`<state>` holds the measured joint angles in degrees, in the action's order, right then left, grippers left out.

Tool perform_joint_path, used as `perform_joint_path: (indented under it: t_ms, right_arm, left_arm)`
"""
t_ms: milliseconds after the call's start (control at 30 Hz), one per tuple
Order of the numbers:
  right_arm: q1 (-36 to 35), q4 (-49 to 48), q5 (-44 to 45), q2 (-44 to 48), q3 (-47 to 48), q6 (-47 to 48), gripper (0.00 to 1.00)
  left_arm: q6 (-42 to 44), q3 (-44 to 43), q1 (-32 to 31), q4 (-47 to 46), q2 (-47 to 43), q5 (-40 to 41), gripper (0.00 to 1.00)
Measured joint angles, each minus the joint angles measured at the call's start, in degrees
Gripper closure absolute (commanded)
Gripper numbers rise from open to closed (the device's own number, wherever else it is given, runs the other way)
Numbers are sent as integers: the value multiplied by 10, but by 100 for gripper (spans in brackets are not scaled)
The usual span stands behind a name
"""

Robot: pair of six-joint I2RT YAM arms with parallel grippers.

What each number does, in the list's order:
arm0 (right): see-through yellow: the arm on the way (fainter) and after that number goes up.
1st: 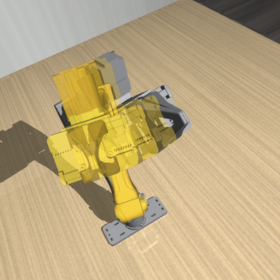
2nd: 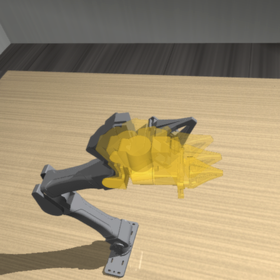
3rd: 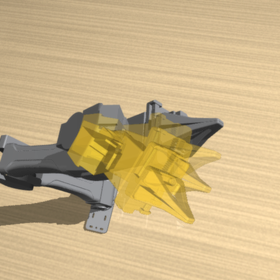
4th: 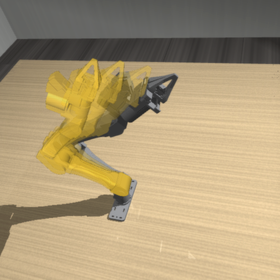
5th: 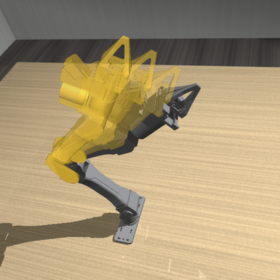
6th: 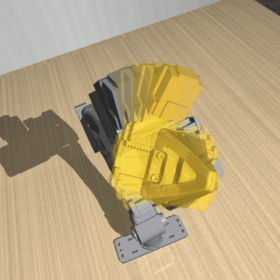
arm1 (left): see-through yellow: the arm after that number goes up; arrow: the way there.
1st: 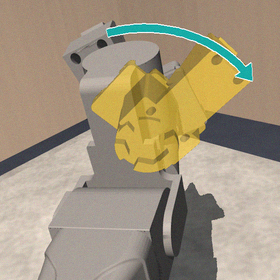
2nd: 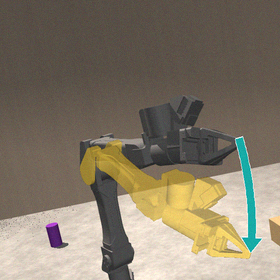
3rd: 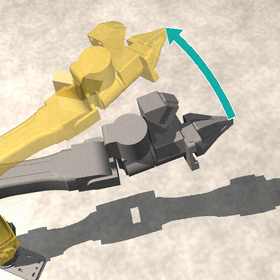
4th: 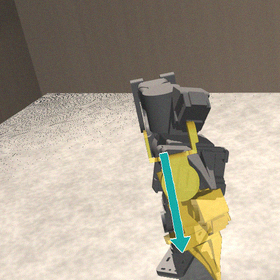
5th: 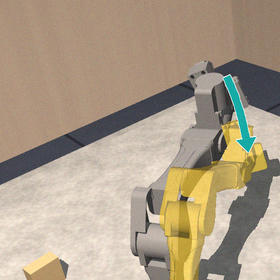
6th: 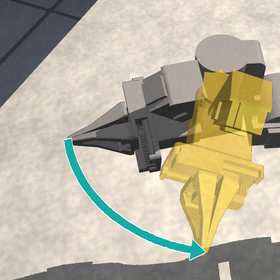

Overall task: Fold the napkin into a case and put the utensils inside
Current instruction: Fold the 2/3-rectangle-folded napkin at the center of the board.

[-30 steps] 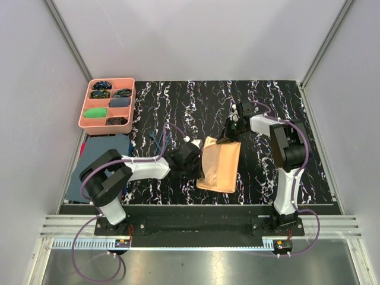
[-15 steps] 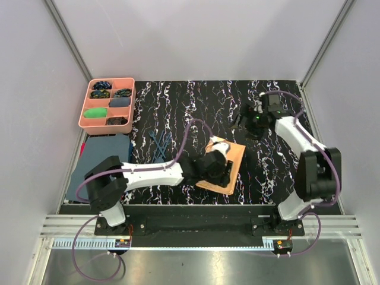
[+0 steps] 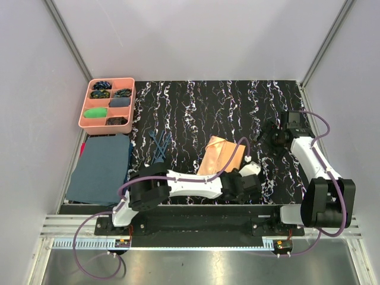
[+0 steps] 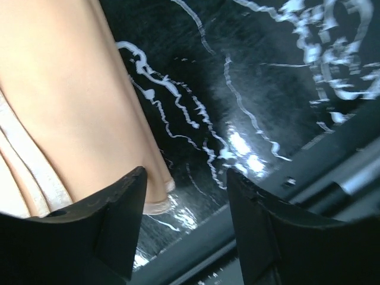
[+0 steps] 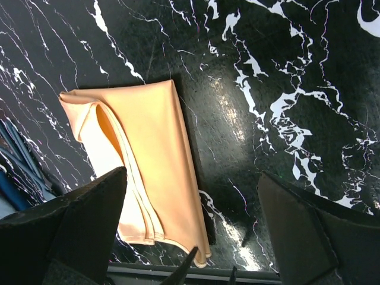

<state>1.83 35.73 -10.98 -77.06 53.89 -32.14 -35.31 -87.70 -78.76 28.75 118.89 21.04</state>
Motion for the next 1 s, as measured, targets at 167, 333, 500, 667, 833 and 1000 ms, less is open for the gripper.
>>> perform_joint_path:
  t_ms: [167,333,500,667,833,1000]
  right_arm:
    - [1,0,-1,4,-8,-1,0]
    - [1,-3,-4,3,-23,-1,0]
    - [1,-12,-7,0,-32,-1,0]
    - [1,-35,-31,-11,-48,9,0]
    - [1,-71,-82,-18,-77,15,0]
    - [1,-112,-135,-44,-79,22,0]
  left_arm:
    - [-1,-6,-2,35,21,22,43]
    - [-1,-11,-2,50,22,41,60]
    - [-2,-14,-3,55,28,48,82]
    - [0,-14,-4,58,28,53,96]
    - [2,15,8,47,3,29,100]
    - [-7,81,47,17,-67,-37,100]
